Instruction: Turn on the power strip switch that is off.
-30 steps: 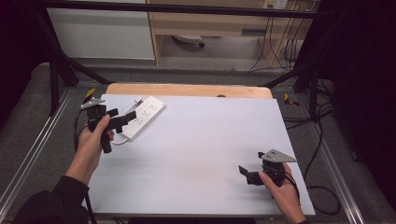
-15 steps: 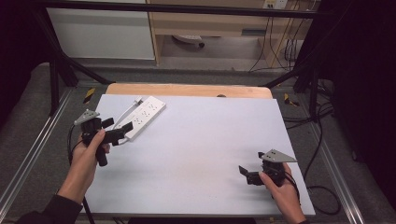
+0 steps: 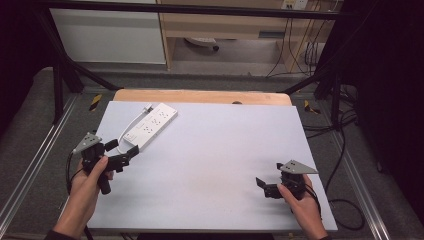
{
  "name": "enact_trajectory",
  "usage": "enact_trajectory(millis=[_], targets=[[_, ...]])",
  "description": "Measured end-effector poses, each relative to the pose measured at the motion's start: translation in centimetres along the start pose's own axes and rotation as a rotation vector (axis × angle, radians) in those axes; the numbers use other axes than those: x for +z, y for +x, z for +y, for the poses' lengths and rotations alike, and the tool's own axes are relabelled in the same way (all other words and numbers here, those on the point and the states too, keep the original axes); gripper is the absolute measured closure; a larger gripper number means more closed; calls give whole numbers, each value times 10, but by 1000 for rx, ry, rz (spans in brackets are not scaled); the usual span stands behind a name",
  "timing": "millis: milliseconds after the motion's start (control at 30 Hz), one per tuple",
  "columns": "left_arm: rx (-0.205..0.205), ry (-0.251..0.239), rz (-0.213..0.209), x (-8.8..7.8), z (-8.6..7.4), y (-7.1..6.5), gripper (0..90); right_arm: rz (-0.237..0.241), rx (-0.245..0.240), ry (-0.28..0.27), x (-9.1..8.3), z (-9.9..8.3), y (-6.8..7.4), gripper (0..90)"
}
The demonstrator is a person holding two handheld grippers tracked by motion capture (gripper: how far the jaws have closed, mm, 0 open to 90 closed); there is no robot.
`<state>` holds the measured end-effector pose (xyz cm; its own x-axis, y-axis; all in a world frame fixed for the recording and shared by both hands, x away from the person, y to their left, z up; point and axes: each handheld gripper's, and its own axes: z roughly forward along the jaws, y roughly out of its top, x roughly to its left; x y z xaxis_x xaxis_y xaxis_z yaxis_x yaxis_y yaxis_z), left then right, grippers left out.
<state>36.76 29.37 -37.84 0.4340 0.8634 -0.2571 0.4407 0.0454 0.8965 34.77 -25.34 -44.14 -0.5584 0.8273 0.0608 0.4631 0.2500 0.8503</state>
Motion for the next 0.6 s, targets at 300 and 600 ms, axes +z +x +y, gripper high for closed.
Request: enact_trajectory(millis=[300, 600], targets=[[12, 1, 6, -13, -23, -1, 73, 0, 0, -1, 0, 0, 0, 24], [39, 8, -7, -20, -42, -7, 74, -2, 0, 3, 1, 0, 0, 24]])
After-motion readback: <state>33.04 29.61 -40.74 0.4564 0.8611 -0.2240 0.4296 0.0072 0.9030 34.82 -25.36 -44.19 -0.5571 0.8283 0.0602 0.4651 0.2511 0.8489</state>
